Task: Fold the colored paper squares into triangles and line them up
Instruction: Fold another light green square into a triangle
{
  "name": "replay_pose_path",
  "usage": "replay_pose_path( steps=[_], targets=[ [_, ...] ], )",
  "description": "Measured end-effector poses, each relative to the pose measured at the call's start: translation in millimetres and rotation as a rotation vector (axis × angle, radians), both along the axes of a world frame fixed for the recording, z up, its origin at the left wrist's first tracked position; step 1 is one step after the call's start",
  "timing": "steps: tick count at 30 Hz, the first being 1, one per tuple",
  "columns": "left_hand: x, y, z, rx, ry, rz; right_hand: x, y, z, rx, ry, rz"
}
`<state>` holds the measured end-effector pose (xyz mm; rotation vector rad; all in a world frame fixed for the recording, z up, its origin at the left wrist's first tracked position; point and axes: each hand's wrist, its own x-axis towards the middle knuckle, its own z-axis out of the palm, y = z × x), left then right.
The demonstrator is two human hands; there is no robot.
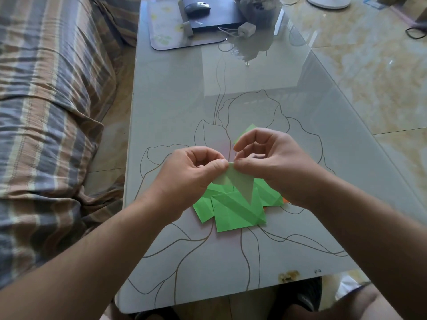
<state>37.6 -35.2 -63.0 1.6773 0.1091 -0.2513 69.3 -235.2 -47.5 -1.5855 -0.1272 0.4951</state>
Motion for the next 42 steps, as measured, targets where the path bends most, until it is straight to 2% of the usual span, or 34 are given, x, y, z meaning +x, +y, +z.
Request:
replay_pose_path(
  steps=[6, 12, 18, 23, 28, 42],
  targets=[
    [-0.6, -3.1, -3.5, 0.026, -0.008, -0.002, 0.1, 5.2, -2.7, -0.030, 0.000, -0.023],
    [1.0, -2.9, -4.0, -0.059, -0.039, -0.020, 1.4, 3.8, -3.6, -0.006, 0.005, -0.028],
    [0.8, -1.6, -7.9, -0.036, -0.068, -0.009, -0.2, 3.3, -10.2, -0.194, -0.138, 0.032],
    [0.6, -4.8, -11.9, -0.023, -0.057, -0.012, 1.4, 6.8, -17.1, -0.236, -0.151, 0.053],
    [1.6, -4.3, -9.5, -0.059, -0.038, 0.021, 4.6, 4.3, -18.7, -0.155, -0.098, 0.073],
    [0.9, -2.1, 0.6, -0.046, -0.007, 0.071, 7.3, 4.9, -18.3, -0.136, -0.080, 0.062]
  ],
)
